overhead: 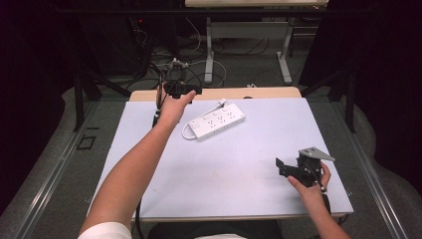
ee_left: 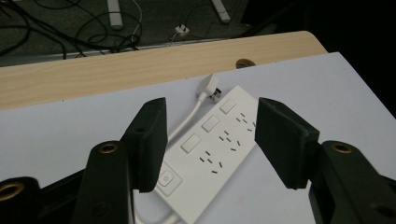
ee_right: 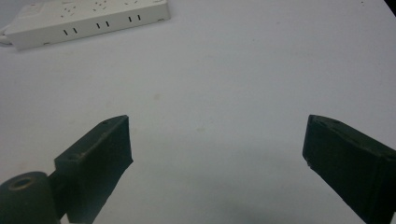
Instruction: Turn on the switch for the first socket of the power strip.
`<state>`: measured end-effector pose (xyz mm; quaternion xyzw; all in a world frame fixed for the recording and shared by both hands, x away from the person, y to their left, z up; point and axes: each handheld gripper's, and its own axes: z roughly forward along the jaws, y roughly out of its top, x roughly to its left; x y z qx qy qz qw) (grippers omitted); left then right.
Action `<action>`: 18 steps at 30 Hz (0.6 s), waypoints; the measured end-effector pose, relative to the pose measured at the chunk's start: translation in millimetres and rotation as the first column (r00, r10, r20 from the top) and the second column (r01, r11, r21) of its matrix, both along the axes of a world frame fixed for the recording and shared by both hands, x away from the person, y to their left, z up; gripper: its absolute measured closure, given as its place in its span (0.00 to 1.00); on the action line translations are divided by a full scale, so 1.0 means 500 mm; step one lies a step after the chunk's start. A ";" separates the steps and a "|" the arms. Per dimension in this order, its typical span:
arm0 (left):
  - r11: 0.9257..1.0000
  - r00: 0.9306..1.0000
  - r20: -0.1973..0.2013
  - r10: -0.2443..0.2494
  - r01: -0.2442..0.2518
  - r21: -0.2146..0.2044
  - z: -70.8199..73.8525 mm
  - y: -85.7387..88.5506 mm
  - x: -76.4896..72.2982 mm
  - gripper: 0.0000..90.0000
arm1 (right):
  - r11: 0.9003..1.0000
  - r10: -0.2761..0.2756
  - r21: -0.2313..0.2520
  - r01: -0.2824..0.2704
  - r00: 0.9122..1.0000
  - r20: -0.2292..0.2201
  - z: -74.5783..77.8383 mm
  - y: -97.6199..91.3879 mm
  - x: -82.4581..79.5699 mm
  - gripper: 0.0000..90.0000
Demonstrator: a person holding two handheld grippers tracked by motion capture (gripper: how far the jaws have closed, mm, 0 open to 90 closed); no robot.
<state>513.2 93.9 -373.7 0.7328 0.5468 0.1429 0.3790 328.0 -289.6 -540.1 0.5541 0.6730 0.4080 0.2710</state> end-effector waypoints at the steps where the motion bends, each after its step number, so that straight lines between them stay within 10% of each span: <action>1: 1.000 1.000 -0.005 0.004 -0.004 0.002 -0.001 -0.001 0.003 0.50 | 1.000 0.000 0.001 0.000 1.000 0.007 -0.003 0.000 0.002 0.08; 18: 0.998 0.996 -0.055 0.065 -0.066 -0.006 -0.039 -0.011 0.058 0.60 | 1.000 -0.009 0.005 0.009 1.000 0.000 -0.008 -0.005 0.004 0.09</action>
